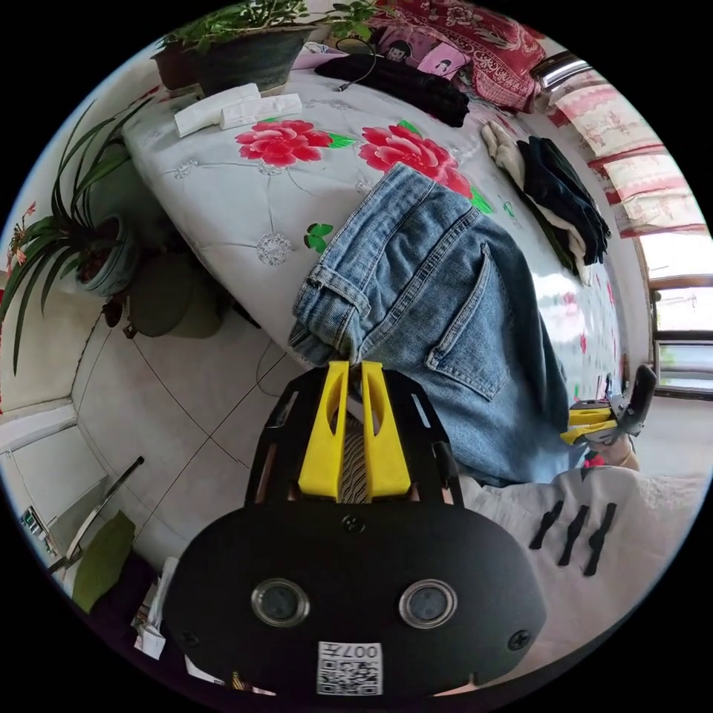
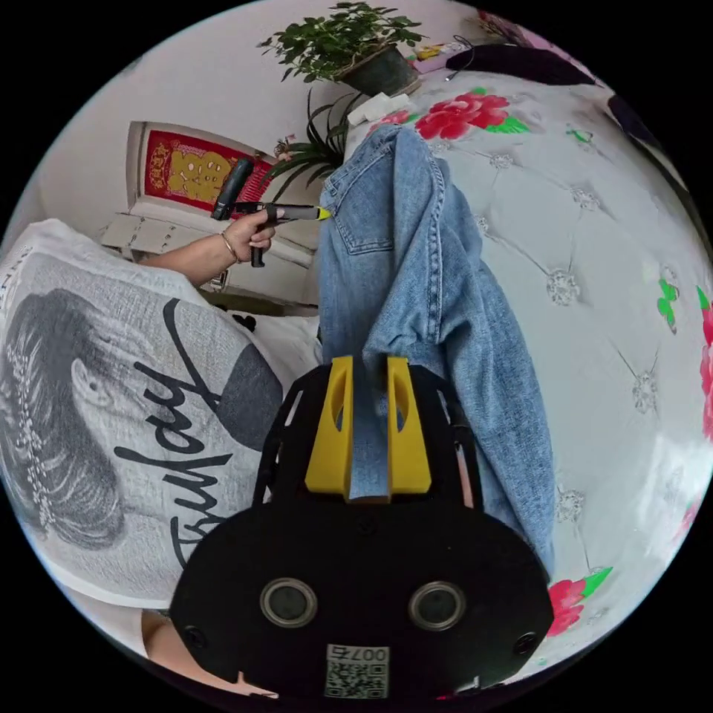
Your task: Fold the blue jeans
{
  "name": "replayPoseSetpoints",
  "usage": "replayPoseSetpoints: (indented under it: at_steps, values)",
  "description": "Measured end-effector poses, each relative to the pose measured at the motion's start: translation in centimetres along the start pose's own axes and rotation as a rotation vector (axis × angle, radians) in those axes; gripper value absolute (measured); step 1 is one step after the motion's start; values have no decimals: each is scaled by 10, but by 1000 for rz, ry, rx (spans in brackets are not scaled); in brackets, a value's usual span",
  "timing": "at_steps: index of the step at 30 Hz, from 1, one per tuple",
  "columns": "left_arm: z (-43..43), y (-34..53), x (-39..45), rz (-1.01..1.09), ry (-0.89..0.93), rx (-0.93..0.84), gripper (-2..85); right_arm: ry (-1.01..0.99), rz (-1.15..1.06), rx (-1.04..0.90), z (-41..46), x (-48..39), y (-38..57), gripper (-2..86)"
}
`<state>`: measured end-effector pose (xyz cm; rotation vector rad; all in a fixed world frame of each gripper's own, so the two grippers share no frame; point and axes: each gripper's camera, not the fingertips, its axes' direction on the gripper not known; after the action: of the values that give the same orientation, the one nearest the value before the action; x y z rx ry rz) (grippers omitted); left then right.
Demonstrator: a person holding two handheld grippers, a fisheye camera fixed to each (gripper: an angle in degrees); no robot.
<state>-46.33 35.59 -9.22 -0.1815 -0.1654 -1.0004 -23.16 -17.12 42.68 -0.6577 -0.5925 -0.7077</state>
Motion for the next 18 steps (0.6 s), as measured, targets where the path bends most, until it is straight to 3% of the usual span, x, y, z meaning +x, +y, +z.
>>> replayPoseSetpoints:
  at_steps: [7, 11, 13, 18]
  values:
    - [-65, 2, 92, 316, -108, 204, -9, -352, 336, 322, -40, 77, 29, 78]
    - [-33, -12, 123, 388, -35, 151, -9, -514, 555, 472, -53, 119, 50, 88]
    - [-4, -19, 139, 421, 19, 83, -9, -546, 632, 483, -57, 134, 57, 86]
    - [39, -22, 165, 505, -56, -9, -9, -520, 720, 358, -59, 151, 45, 84]
